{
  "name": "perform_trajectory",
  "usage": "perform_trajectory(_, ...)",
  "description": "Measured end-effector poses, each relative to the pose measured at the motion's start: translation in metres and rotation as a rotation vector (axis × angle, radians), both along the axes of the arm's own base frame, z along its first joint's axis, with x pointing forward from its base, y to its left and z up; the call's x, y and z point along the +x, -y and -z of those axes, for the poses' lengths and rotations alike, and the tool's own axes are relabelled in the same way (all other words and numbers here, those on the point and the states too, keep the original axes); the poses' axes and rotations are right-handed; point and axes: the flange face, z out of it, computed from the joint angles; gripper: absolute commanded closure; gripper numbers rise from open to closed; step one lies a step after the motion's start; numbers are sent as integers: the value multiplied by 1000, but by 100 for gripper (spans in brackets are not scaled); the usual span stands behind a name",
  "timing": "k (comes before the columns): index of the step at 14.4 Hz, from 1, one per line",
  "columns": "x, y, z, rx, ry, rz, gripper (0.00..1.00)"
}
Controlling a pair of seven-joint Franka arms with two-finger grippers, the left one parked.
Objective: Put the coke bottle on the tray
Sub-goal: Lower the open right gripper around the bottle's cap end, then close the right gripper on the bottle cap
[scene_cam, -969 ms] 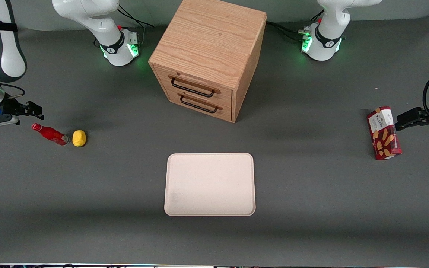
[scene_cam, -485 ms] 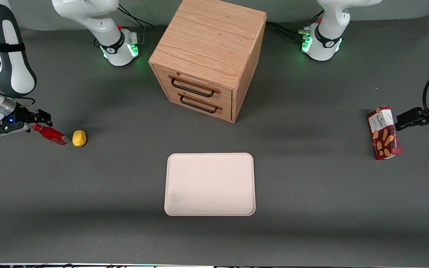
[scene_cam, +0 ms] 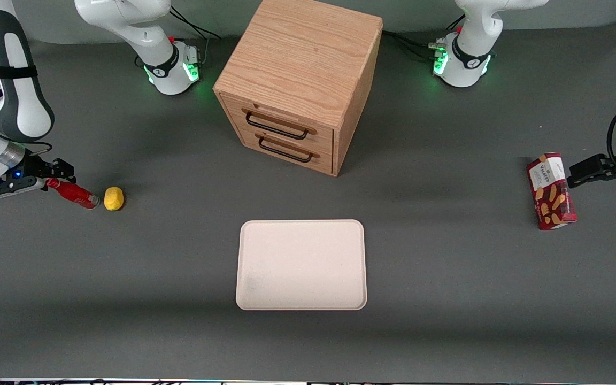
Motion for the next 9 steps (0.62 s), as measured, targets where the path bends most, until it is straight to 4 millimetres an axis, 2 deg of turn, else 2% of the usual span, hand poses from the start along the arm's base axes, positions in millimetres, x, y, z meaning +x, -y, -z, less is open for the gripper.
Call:
perform_trajectory(4, 0, 1, -2, -1, 4, -9, 98)
perform_trajectory(9, 1, 0, -2, -1, 5, -13, 100)
